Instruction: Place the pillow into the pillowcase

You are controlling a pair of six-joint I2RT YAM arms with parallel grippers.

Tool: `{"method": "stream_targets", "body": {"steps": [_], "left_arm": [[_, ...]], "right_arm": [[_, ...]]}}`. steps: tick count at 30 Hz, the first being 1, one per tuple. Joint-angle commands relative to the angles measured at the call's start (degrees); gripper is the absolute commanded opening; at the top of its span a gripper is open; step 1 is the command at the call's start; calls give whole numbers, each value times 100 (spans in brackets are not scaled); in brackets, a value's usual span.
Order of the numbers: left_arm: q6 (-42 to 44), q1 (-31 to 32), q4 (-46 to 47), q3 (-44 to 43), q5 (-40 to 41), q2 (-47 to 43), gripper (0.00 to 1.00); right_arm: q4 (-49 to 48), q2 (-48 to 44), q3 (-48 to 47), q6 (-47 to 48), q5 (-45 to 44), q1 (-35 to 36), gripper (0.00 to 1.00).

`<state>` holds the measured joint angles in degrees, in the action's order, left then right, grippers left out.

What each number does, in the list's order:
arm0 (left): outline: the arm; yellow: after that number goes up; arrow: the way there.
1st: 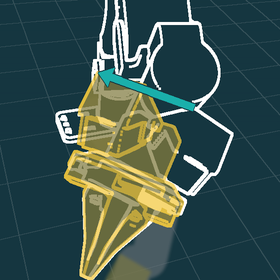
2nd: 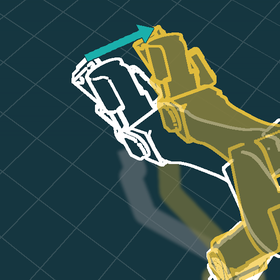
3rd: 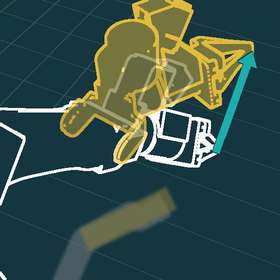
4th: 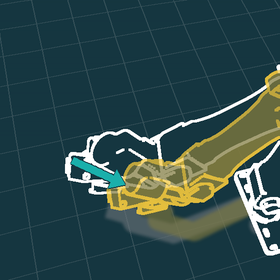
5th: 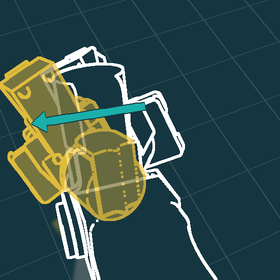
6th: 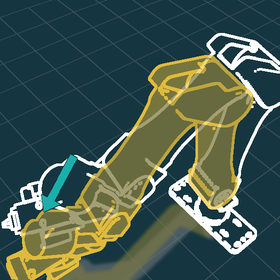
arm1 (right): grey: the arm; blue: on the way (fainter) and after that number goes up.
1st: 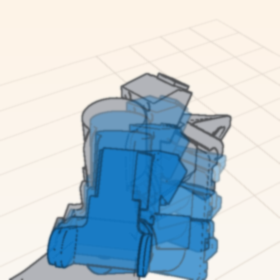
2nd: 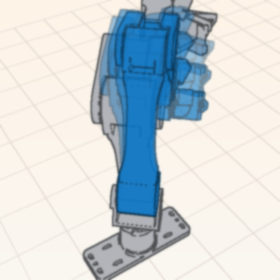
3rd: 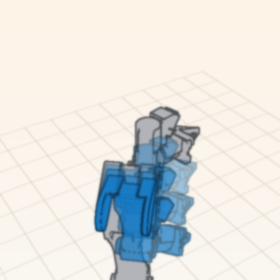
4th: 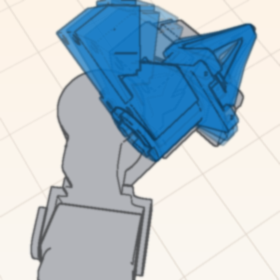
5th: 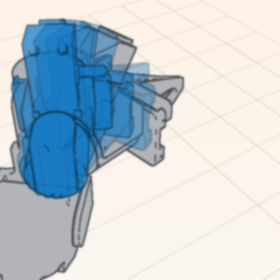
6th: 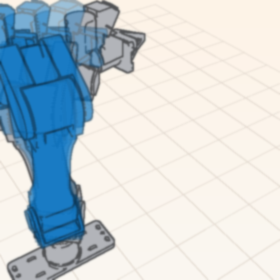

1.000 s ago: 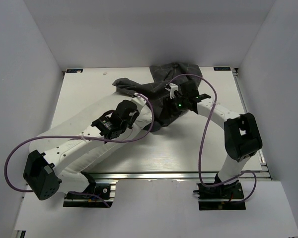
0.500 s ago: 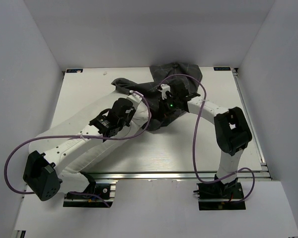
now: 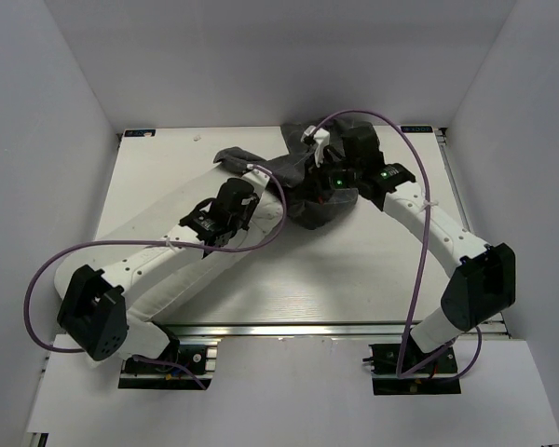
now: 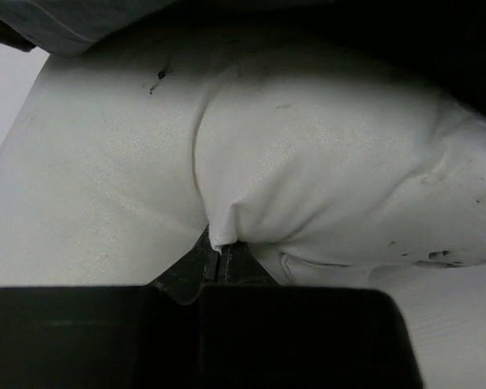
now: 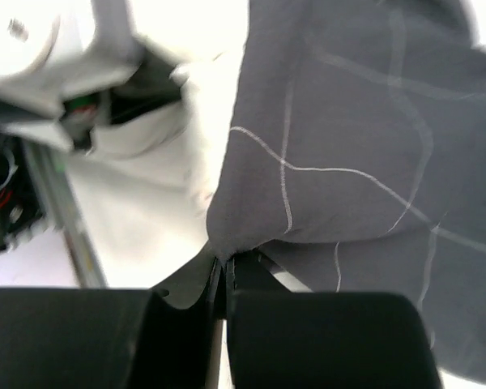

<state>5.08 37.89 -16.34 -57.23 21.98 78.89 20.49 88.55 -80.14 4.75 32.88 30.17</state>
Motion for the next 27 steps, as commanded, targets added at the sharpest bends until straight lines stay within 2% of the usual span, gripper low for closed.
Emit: {"method": "stream_targets", "body": {"steps": [1,8,15,19,27], "left_arm": [[19,-247,227,-209,211,178,0],[-191,-484,351,-376,96,22,0],[-350,-502,324,-376,-17,82,0],[-638,-502,438,-455,-185,346,0],[-1044,-511,886,-368,-290,487,0]], "right_arm": [[648,-92,-160,315,456,164,0],[1413,22,103,1027,-53,270,0],[1361,-251,359,1151,-10,463,0],[1317,-155,-9,940,-45,849,0],[1159,583,-1038,-209,69,1439,0]]}}
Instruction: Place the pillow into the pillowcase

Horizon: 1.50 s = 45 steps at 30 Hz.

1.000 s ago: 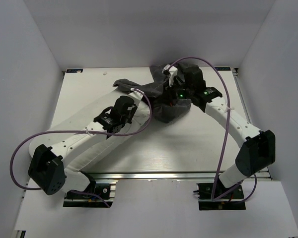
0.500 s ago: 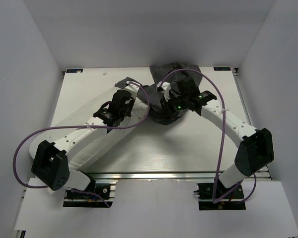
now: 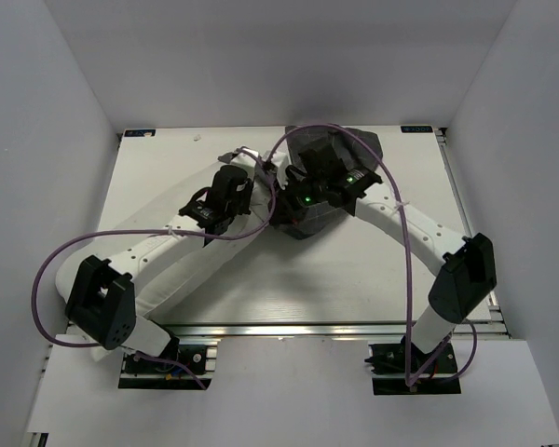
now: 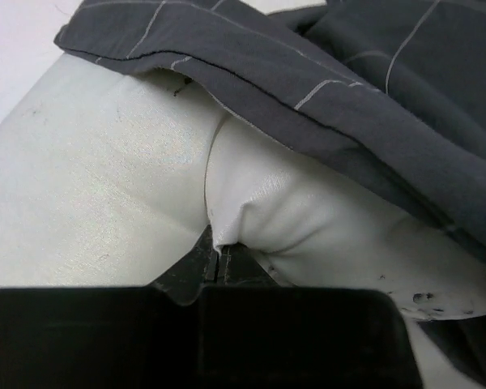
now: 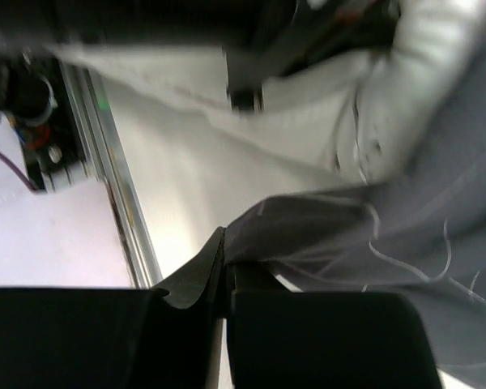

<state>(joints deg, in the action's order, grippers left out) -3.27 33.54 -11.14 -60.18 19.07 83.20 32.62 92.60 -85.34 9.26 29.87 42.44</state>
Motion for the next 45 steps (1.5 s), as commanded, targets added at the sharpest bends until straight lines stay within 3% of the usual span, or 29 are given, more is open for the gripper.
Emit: {"method": "stream_targets", "body": {"steps": [1,6,14,17,20,21,23,24,28,29,30,34,38,41,45], "left_arm": [[-253,-67,393,-55,0,30,0],[-788,-67,770,506,-403,-479,0],[-1835,-76,1833,2201,-1274,-1393,0],[-2028,-67,2080,2528,-1309,-1719,0],[-2029,-76,1879,2433,-1266,-1719,0],[-2003,-76,1722,2311,-1248,-1711,3],[-1985,-84,1580,2213,-1143,-1754,19],[-1967,-76,1458,2152,-1099,-1789,35],[-1923,-84,1123,1985,-861,-2044,58],[-1923,-102,914,1932,-852,-2131,61],[-1923,-111,607,1836,-844,-2167,63],[-1774,-120,-308,1029,-765,-2290,66],[-1695,-128,-1152,508,-151,-2510,68],[-1546,-137,-1478,271,149,-2633,69],[-1212,-146,-1637,130,439,-2520,69]], "right_arm": [[-124,267,-614,-784,353,213,0],[-563,663,-1054,-1426,10,-33,0],[-1038,874,-1029,-1971,695,-341,0],[-1030,962,-897,-1667,862,-280,0],[-433,1067,-695,-1094,819,-8,0],[-267,1041,-625,-745,810,54,0],[121,1006,-336,-461,705,256,0],[165,919,-212,-286,635,309,0],[166,778,272,-39,196,371,1],[270,786,333,40,125,371,7],[323,778,360,111,81,371,21],[534,585,404,593,229,195,50],[1182,102,124,1296,826,-86,60],[1623,-275,-333,2044,1328,-375,60],[1643,-523,-1044,2090,1224,-911,59]]}}
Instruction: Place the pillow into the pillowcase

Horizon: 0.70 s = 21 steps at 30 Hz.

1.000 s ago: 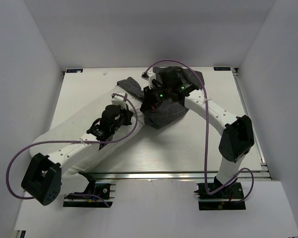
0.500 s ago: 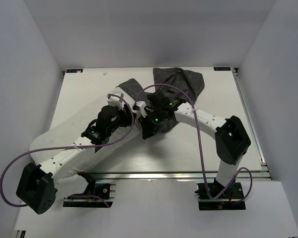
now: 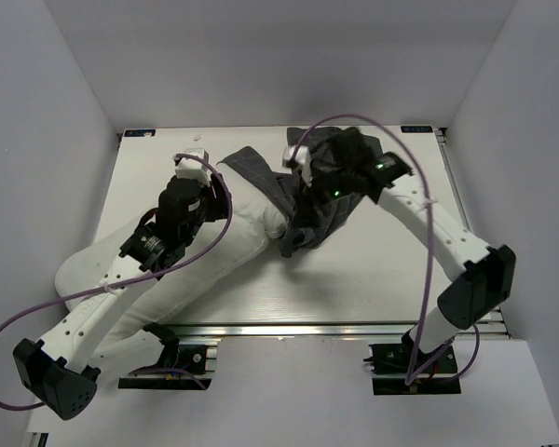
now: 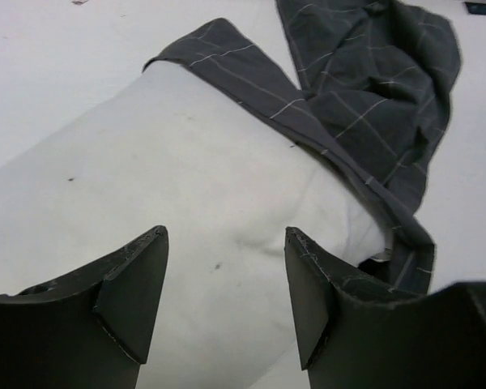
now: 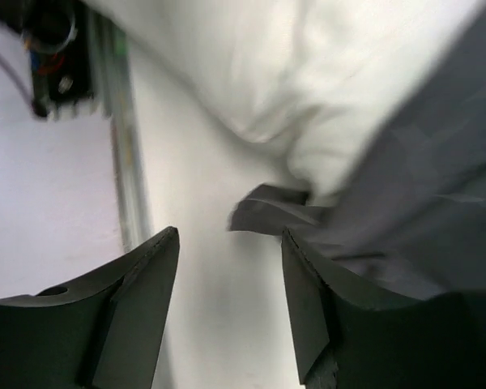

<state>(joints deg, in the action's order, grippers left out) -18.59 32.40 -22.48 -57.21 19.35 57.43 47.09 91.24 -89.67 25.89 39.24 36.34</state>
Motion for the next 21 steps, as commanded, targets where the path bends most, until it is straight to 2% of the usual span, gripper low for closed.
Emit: {"method": "stream_targets", "body": {"steps": [1,4,9,14,15,18,21], "left_arm": [[364,-24,-486,-176,394,93,69],[531,-24,-231,-185,183,277,70],[681,-41,244,-211,-291,725,71],[620,-59,586,-19,-572,954,69],[559,-59,622,34,-608,972,67],[418,-67,780,306,-749,981,53],[251,-68,956,605,-810,920,39]], "right_arm": [[134,-301,-996,321,181,-381,58],[-349,-64,-1455,-522,-732,-470,58],[-990,578,-1563,-1559,-1199,-339,59],[-1333,1000,-1396,-1657,-1850,83,59],[-1369,1044,-1369,-1657,-1920,136,58],[-1623,1185,-1273,-1482,-2515,338,57],[-1624,1413,-1386,-1367,-2720,392,56]]}}
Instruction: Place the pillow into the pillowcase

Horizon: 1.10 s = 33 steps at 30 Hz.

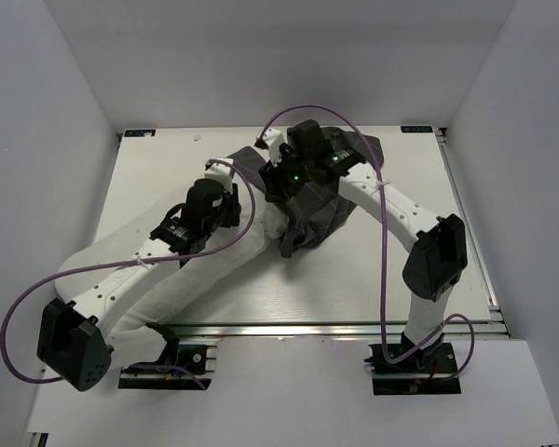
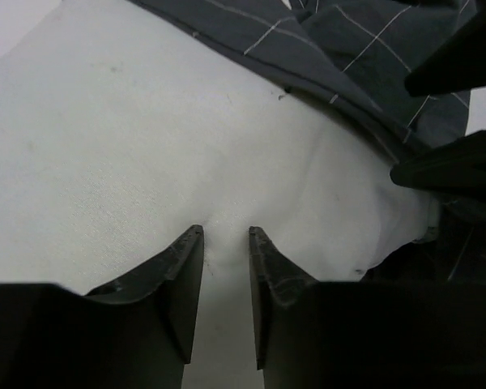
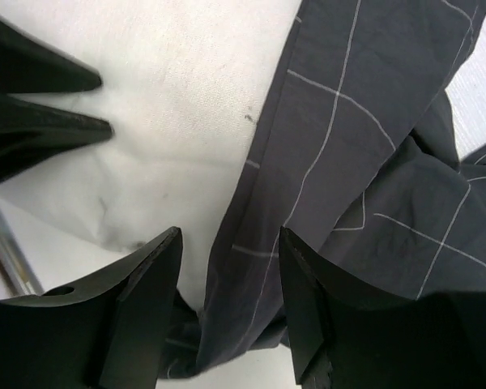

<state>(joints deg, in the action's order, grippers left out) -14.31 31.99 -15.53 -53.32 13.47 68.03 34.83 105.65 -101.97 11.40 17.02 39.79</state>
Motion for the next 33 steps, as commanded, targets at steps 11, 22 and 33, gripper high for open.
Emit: {"method": "stream_targets", "body": {"steps": [11,22,33], "left_arm": [[-371,-52,533,507,-310,-62,35],[-485,-87,647,700,-345,-79,34],[-573,-201,1043,1192,-538,0,12]], "right_arm": [[-258,246,-103,188,-787,178,56],[-231,325,72,134,-787,301,45],[-126,27,11,65,-482,310,0]]}}
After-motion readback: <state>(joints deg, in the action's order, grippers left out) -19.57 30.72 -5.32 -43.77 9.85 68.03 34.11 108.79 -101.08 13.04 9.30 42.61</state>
